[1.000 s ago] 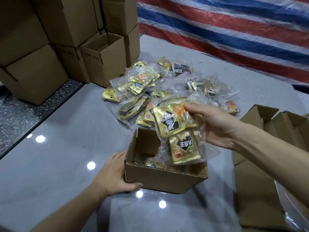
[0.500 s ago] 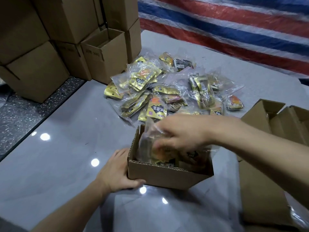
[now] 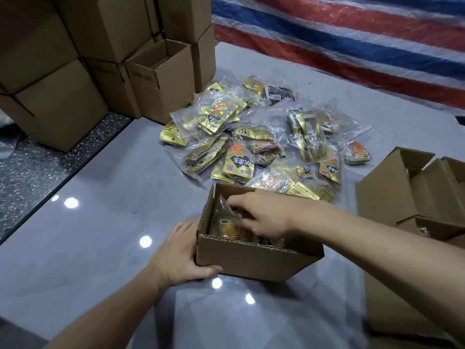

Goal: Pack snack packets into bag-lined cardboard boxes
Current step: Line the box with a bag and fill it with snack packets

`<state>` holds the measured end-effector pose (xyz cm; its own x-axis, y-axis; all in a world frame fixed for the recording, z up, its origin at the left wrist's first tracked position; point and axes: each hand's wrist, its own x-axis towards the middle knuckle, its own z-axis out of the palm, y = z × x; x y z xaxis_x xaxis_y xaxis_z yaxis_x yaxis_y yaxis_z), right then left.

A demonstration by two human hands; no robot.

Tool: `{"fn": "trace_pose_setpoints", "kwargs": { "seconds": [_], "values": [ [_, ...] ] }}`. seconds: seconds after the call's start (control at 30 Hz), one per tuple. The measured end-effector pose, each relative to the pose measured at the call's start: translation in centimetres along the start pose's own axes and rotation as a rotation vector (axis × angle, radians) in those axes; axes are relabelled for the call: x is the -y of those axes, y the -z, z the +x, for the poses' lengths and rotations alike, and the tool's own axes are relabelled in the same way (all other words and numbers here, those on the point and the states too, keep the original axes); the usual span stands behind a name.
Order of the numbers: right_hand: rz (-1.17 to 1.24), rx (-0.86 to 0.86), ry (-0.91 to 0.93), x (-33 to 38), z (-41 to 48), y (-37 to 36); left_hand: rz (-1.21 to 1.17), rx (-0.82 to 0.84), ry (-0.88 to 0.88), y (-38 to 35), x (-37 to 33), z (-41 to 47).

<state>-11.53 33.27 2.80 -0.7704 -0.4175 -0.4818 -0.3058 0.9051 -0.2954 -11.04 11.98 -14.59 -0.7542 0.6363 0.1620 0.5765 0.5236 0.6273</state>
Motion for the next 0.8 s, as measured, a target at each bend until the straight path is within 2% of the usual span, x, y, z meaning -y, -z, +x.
{"fn": "trace_pose_setpoints", "kwargs": {
  "seconds": [0.17, 0.33, 0.43, 0.53, 0.67, 0.8],
  "values": [
    [-0.123, -0.074, -0.022, 0.8, -0.3, -0.6, 0.017, -0.036, -0.028, 0.0, -0.3, 0.1],
    [-0.265, -0.070, -0.028, 2.0, -0.6, 0.0, 0.005, -0.041, -0.006, 0.1, -0.4, 0.0],
    [-0.366, -0.218, -0.006, 2.9, -1.6, 0.5, -0.002, -0.037, -0.004, 0.0, -0.3, 0.0],
    [-0.313, -0.300, -0.024, 3.4, -2.7, 0.0, -0.010, -0.046, 0.014, 0.0, -0.4, 0.0],
    [-0.016, -0.008, -0.191, 3.0, -2.5, -0.3, 0.005, 0.015, 0.012, -0.2, 0.2, 0.0],
    [0.135, 0.090, -0.257, 1.8, -1.2, 0.1, -0.024, 0.015, 0.019, -0.2, 0.1, 0.0]
  ]
}}
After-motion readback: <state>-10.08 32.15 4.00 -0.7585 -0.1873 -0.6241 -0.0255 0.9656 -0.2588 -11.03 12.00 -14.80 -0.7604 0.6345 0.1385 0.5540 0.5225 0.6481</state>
